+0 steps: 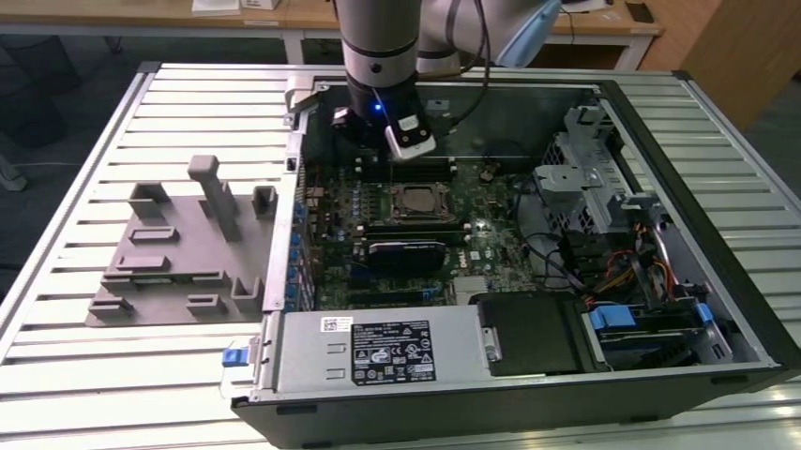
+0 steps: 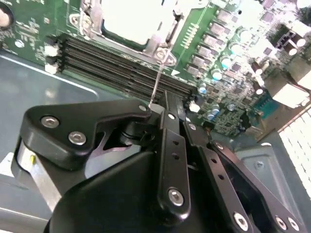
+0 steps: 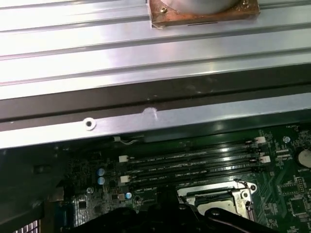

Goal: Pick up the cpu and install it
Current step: 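Install the first cpu locking lever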

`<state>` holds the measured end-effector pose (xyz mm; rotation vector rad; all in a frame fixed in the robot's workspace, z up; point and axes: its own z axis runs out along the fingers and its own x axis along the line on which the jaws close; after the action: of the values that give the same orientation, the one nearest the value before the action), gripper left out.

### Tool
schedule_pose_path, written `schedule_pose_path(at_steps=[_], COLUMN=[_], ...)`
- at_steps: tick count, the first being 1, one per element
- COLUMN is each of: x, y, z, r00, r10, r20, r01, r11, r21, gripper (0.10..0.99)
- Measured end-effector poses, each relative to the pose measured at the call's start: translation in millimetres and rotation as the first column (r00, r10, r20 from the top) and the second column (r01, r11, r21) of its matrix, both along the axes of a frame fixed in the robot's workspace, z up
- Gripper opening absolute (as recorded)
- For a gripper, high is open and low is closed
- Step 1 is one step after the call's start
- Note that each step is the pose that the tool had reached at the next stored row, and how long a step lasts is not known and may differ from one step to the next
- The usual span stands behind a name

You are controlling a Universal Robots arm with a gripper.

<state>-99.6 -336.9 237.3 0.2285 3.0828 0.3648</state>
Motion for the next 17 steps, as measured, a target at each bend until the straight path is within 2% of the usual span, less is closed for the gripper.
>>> schedule_pose_path(at_steps=[10,17], x=[26.7,40.2], y=[0.0,-0.2], z=[-0.2,-1.0], r00=[1.0000,1.0000], r10=[0.000,-0.004], r20=[-0.0001,0.0000], r01=[0.000,0.004], r11=[1.0000,1.0000], r21=[-0.001,-0.005], gripper=[0.106,0.106])
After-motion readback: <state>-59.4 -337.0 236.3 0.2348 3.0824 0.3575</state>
